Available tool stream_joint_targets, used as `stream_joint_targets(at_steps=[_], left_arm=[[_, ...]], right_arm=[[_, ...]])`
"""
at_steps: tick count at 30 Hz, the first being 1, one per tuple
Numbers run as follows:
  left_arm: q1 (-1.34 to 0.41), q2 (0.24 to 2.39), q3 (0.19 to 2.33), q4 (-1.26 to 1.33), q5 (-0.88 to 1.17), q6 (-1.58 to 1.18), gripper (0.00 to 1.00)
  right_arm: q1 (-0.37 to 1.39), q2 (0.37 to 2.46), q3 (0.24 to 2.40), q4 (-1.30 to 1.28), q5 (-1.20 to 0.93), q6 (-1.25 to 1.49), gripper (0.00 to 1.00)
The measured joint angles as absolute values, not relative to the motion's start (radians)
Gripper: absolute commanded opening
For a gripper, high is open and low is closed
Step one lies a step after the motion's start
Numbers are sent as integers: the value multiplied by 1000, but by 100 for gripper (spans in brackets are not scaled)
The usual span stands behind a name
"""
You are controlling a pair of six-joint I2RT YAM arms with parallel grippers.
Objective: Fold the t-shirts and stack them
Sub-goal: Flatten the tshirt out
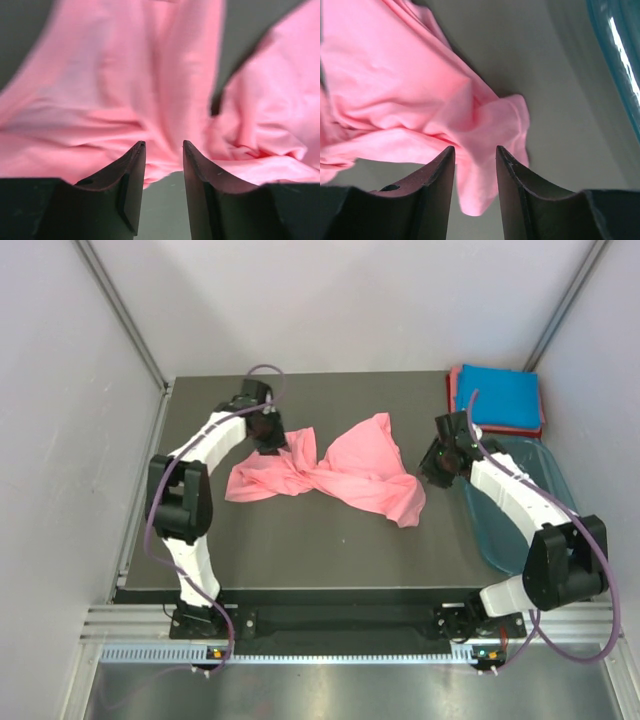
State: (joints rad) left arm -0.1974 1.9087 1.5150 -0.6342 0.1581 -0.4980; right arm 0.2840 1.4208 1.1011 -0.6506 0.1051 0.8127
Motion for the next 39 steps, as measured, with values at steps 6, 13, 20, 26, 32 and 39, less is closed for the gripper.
stream_joint_targets(at_steps=[6, 13, 20, 26, 32, 39], left_arm=[[-336, 1970, 1583, -640, 150, -488, 48], [-280, 2002, 1588, -654, 65, -518, 46], [-189, 1998, 1543, -627, 27, -546, 49], [-180, 1999, 1539, -640, -16, -551, 49], [-188, 1924, 1439, -659, -110, -543, 50], [-130, 1769, 1330, -645, -157, -534, 51]], right_arm=[[284, 1404, 986, -643, 84, 764, 40], [284, 1293, 948, -626, 82, 712, 39], [286, 1265, 934, -603, 68, 684, 39], [304, 1272, 928, -592, 64, 665, 40], [324, 1305, 913, -585, 62, 654, 40], [342, 1324, 908, -580, 58, 646, 40]])
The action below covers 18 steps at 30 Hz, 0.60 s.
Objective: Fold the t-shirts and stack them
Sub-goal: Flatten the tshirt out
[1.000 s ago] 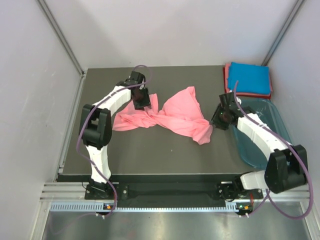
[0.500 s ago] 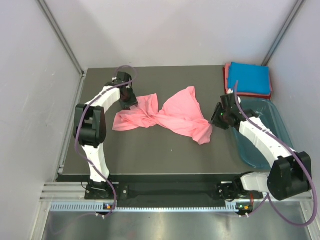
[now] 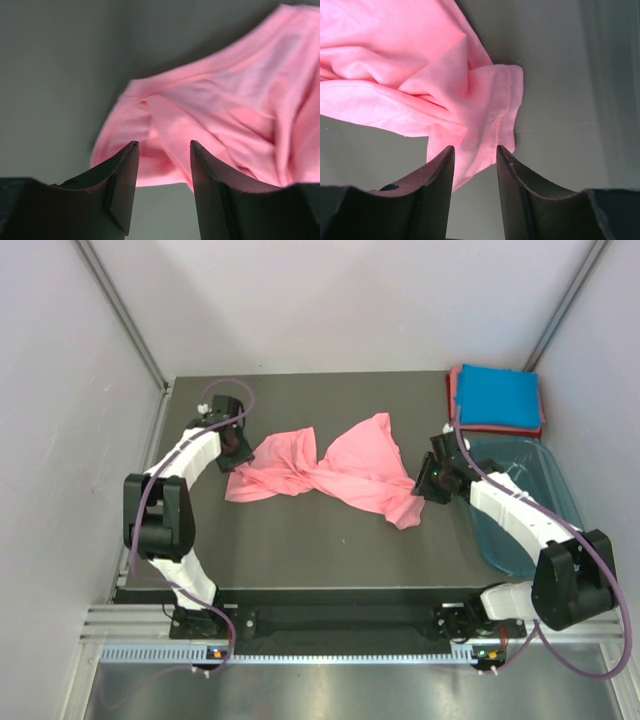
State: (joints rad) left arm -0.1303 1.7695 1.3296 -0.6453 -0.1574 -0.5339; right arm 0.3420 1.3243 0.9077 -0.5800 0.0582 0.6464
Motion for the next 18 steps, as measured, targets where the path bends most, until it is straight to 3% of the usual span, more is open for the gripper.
stream_joint_targets(at_steps=[6, 18], left_arm=[[-21, 1737, 1201, -595, -87, -571, 52], [-26, 1740, 1167, -505, 19, -662, 51]], right_arm=[[346, 1325, 908, -567, 57, 637, 40], [347, 1323, 889, -559, 48, 628, 40]])
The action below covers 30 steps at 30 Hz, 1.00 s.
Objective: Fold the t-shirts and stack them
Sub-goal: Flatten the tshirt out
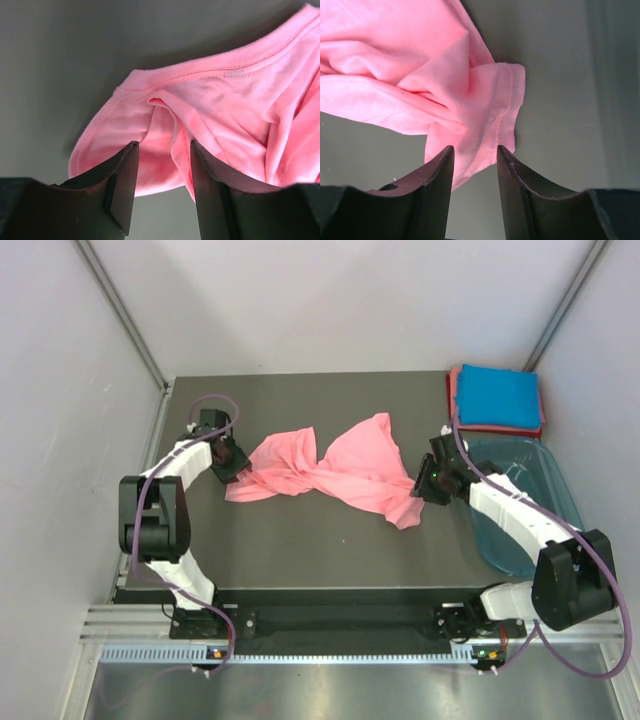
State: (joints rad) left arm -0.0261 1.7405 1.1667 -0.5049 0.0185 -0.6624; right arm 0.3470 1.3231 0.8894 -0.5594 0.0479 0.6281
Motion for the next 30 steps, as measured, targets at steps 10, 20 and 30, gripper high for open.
stream_joint_targets(at_steps=[10, 20, 30], left_arm=[[-14, 1704, 1119, -451, 17, -741, 51], [-13, 1682, 1079, -393, 14, -782, 51], [-10, 1681, 1068, -360, 12, -807, 48]], right_arm=[[347, 1322, 875, -546, 42, 628, 40], [347, 1322, 875, -545, 35, 628, 40], [347, 1322, 875, -544, 35, 628, 41]])
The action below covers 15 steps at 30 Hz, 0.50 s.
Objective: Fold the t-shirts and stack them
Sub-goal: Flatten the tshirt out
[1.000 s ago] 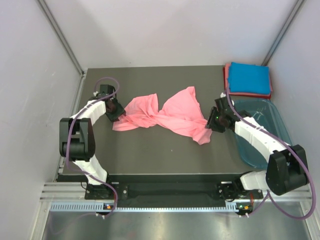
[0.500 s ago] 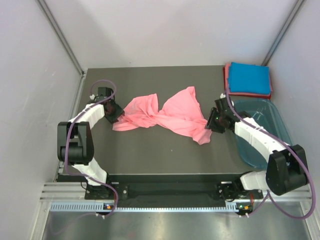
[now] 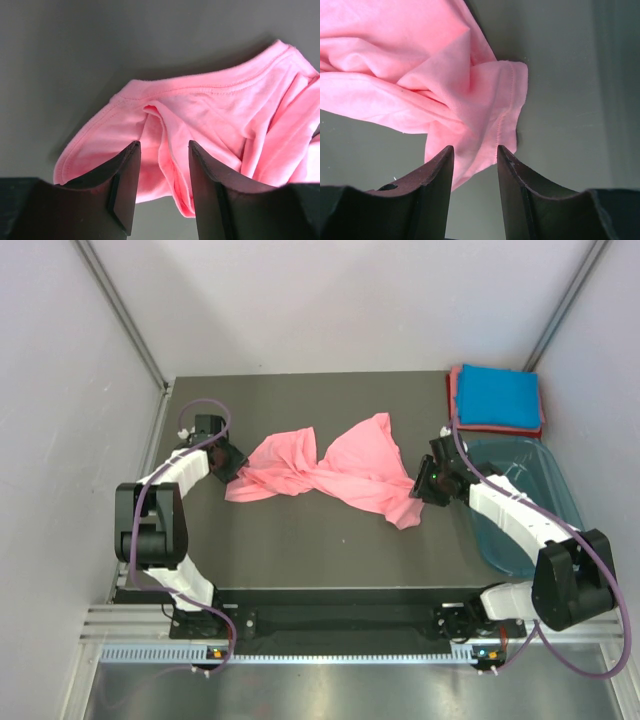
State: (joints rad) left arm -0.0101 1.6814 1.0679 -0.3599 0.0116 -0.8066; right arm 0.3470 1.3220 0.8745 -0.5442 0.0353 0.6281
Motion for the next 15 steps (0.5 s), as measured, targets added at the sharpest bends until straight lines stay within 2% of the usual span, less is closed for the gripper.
stream_joint_targets(at_steps=[7, 9, 11, 12, 13, 15], left_arm=[[19, 1734, 1072, -350, 11, -821, 44], [20, 1753, 1078, -347, 12, -827, 39], [20, 1768, 1083, -339, 15, -836, 28], [20, 1774, 1085, -334, 19, -841, 16], [20, 1778, 1089, -331, 23, -847, 9], [20, 1781, 1095, -329, 33, -847, 0]], right_arm=[[347, 1322, 875, -544, 35, 628, 41], [347, 1322, 872, -541, 36, 628, 41], [347, 1321, 863, -539, 37, 628, 41], [347, 1321, 857, -541, 40, 629, 41], [347, 1321, 853, -546, 43, 630, 41], [347, 1319, 841, -553, 52, 638, 42]])
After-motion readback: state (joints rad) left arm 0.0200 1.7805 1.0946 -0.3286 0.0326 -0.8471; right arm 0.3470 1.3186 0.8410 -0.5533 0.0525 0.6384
